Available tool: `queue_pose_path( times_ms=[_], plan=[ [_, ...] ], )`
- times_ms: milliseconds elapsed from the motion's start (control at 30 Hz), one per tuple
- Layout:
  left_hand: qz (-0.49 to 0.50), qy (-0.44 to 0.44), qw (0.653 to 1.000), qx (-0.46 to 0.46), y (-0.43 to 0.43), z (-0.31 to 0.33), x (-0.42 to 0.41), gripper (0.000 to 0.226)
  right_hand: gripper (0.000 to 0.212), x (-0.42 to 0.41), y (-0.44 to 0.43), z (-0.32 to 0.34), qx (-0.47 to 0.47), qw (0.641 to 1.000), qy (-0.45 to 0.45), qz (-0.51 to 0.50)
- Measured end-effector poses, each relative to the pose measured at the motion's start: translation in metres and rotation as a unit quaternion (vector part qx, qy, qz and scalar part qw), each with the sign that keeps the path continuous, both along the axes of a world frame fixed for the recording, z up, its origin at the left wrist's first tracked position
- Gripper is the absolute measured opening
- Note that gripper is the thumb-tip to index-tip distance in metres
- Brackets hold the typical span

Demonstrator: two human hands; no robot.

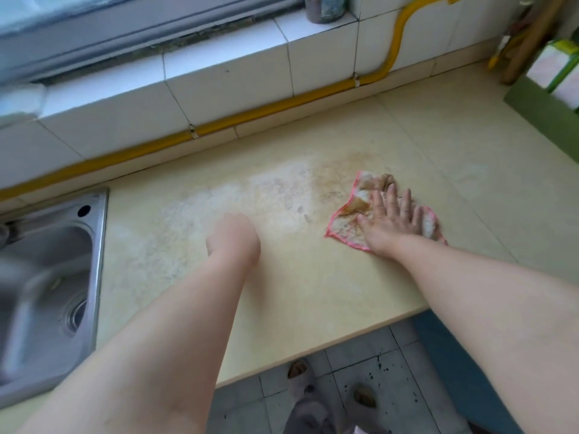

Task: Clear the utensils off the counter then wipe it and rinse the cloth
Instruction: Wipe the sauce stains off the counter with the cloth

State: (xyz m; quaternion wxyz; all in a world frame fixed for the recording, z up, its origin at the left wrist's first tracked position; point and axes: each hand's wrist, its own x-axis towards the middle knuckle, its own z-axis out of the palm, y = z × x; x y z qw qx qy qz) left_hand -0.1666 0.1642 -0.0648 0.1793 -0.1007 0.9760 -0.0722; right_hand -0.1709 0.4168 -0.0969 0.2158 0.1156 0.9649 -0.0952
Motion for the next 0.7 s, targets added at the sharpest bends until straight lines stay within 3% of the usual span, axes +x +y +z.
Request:
queue_pose_path(
  times_ms=[167, 400, 700],
  plan=[
    [0.012, 0.018, 1.0, 0.002, -0.061, -0.007, -0.015, 0.036, 0.07, -0.054, -0.044, -0.001, 0.01, 0.998, 0.014, -0.061],
    [0.048, 0.055, 0.997, -0.011, -0.133, -0.016, -0.028, 0.055, 0.07, -0.094, -0.157, -0.007, 0.002, 0.998, 0.034, 0.047],
    [0.045, 0.036, 0.998, 0.029, -0.184, -0.015, -0.034, 0.049, 0.07, -0.101, -0.251, -0.007, -0.004, 0.988, 0.035, 0.152]
  ],
)
